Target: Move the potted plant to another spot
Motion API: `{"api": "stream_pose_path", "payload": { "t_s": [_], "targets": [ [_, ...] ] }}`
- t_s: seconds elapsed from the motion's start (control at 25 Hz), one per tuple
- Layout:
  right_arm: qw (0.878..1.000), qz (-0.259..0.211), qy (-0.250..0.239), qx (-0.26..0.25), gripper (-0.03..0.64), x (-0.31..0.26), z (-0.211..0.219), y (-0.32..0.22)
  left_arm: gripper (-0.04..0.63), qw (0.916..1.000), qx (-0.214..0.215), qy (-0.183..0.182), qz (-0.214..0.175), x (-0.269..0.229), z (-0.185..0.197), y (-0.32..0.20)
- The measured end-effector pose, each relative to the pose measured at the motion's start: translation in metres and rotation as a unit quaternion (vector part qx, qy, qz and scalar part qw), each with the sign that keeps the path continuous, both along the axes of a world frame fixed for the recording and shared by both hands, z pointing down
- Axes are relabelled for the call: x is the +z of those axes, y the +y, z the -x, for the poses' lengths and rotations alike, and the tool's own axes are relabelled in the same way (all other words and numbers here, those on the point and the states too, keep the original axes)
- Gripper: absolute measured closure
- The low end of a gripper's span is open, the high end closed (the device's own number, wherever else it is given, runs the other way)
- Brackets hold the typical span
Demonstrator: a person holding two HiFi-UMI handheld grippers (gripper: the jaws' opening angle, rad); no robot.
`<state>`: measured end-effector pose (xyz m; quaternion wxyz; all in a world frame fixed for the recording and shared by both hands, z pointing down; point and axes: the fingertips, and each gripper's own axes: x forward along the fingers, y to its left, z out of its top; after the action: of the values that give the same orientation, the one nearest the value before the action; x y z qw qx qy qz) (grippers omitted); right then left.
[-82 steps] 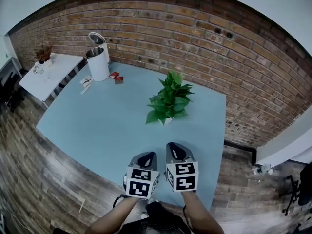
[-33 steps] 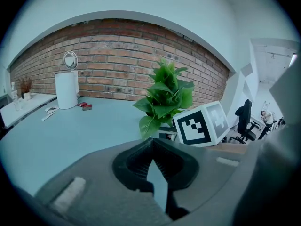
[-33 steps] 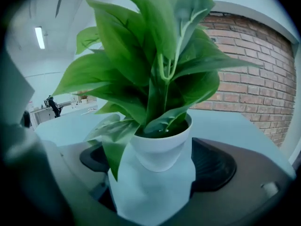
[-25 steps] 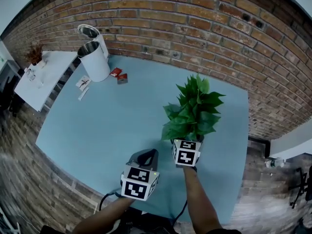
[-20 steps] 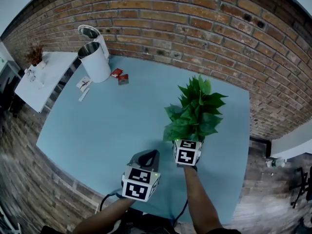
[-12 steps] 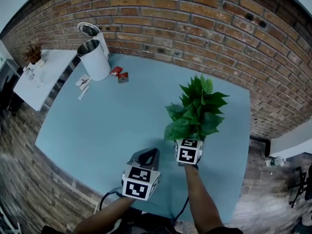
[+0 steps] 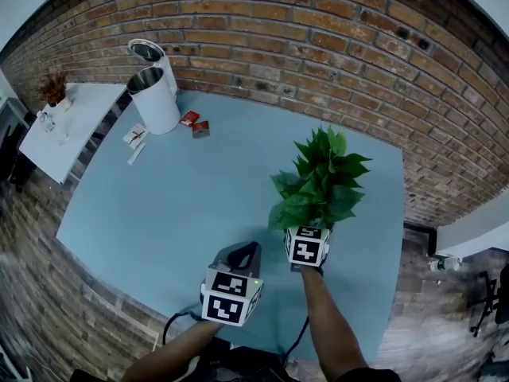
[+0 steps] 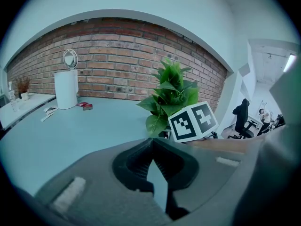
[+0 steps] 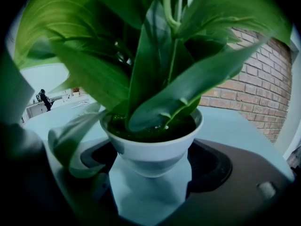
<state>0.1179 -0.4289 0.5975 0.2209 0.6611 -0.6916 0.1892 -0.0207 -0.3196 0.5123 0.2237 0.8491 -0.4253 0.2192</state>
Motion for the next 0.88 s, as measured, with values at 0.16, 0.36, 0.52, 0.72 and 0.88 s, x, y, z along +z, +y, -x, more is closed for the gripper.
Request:
{"api": "stream_pose_path", "payload": {
  "t_s": [0.16, 0.36, 0.52, 0.72, 0.88],
  "targets": [
    [1.000, 0.005, -0.001, 0.007, 0.153, 0.002, 0.000, 0.005, 0.597, 1.0000, 0.003, 0.003, -0.002, -0.002, 0.002, 0.001],
    [1.000, 0.009, -0.001, 0.011, 0.153, 0.003, 0.003, 0.014, 0.597, 1.0000, 0.005, 0.006, -0.002, -0.001, 0.007, 0.005],
    [1.000, 0.007, -0.002, 0.013, 0.153, 0.004, 0.005, 0.020, 0.597, 0.9999, 0.010, 0.010, -0.002, 0.000, 0.008, 0.009],
    [1.000, 0.005, -0.002, 0.018, 0.153, 0.003, 0.007, 0.029, 0.597, 0.9998, 0.015, 0.011, -0.002, 0.000, 0.011, 0.016],
    [1.000, 0.010, -0.002, 0.023, 0.153, 0.003, 0.010, 0.040, 0.597, 0.9997, 0.020, 0.012, -0.002, 0.000, 0.014, 0.022]
  ]
}}
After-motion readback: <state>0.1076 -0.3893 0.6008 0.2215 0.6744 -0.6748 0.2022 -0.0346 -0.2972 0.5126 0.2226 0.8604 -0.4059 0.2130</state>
